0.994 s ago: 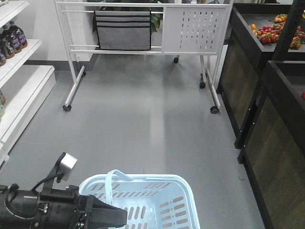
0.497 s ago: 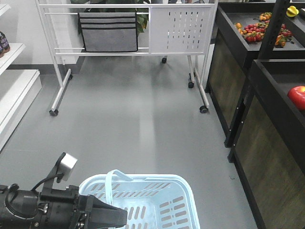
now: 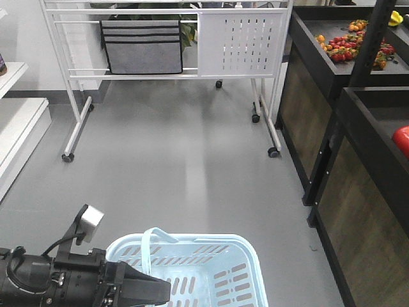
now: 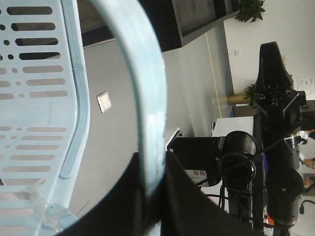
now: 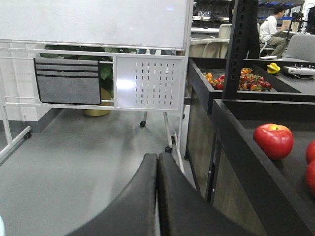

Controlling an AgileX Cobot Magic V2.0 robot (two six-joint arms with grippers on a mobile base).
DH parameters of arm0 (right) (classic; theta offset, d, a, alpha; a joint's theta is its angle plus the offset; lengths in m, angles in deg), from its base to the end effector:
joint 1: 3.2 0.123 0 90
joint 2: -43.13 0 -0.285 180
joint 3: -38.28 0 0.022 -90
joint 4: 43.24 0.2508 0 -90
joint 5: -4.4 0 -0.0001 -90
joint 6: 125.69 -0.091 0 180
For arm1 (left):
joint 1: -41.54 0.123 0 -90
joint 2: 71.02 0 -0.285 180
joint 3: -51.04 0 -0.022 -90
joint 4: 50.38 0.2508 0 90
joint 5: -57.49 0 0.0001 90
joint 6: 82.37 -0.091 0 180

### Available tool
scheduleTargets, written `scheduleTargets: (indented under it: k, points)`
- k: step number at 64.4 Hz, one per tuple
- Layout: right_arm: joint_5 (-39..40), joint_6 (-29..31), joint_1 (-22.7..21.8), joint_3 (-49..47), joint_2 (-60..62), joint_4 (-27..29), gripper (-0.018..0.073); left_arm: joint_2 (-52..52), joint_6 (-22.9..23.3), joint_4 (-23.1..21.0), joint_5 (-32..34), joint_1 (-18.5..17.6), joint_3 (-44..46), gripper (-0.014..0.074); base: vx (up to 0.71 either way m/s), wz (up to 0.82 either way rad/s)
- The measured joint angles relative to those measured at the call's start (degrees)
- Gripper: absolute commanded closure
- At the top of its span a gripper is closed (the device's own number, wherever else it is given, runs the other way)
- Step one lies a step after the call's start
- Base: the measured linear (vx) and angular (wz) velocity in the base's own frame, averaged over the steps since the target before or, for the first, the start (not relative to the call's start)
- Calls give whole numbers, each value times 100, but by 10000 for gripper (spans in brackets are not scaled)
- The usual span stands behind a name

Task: Place coke in basket with both arms
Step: 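Drive past the whiteboard stand carrying the basket in the left gripper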

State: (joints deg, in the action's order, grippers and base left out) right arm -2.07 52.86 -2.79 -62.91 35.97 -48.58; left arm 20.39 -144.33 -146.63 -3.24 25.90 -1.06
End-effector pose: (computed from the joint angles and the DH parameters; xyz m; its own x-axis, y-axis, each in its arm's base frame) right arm 0.0568 -0.0006 0.1942 -0.0422 -0.0676 -0.9968 0.0005 0.9977 -0.0676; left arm 0.1782 -0.1319 0.1888 -0.9822 -0.0621 -0.1772 0.1446 0.3518 -0.9248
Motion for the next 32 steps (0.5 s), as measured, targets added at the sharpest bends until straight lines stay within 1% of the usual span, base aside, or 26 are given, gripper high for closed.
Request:
scheduleTargets:
  k: [32]
  points:
    - [0, 0, 0, 0, 0, 0, 569, 0, 0, 0, 0, 0, 0, 603, 20, 5]
